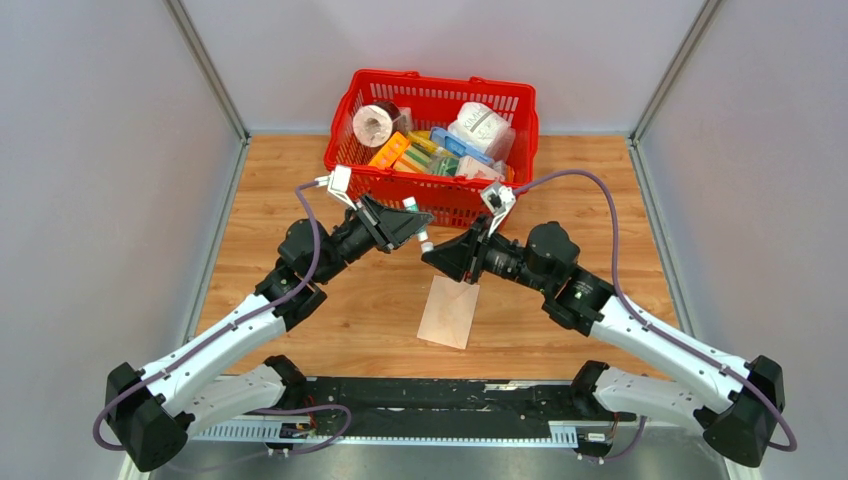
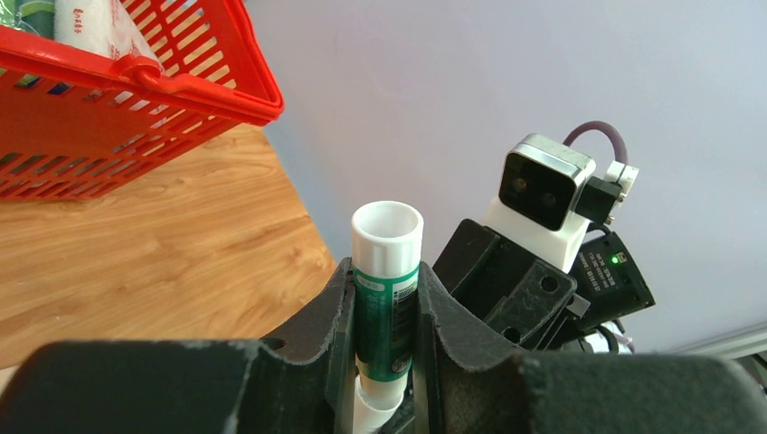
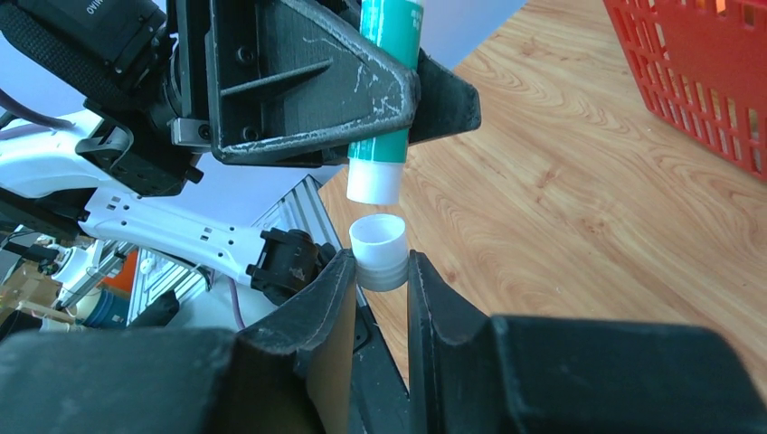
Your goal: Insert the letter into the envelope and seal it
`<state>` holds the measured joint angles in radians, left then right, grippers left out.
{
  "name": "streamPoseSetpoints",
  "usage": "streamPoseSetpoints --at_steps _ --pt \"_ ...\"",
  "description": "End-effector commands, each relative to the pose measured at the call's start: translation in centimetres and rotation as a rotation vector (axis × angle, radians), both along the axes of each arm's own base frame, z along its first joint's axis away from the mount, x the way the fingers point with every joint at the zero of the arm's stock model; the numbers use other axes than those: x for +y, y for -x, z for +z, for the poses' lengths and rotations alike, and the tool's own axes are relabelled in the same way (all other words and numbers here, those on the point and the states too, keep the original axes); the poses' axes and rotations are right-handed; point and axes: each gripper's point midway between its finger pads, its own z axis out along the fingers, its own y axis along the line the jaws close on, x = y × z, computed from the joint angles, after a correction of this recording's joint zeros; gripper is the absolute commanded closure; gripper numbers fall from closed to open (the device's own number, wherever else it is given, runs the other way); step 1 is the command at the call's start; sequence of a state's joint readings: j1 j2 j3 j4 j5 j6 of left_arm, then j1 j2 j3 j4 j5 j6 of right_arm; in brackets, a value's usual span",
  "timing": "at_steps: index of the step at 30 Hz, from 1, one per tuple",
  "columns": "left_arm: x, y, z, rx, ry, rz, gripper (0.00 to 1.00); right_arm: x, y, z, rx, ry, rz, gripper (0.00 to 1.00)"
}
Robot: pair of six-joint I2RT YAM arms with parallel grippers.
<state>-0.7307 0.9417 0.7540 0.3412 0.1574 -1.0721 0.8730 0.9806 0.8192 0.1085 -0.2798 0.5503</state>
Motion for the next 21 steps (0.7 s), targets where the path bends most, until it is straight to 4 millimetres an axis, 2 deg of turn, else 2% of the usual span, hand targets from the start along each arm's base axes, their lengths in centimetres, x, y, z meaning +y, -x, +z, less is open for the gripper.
streamPoseSetpoints --at_steps 1,21 --pt "-0.06 0.57 1.29 -0.034 0.034 -0.022 1.00 -0.15 -0.59 3.12 -0.074 -0.047 -0.034 0.83" --pt "-0.57 0.55 0.62 -0.022 0.010 -0.044 1.00 0.14 -0.74 3.54 -0.069 -0.041 -0.029 0.83"
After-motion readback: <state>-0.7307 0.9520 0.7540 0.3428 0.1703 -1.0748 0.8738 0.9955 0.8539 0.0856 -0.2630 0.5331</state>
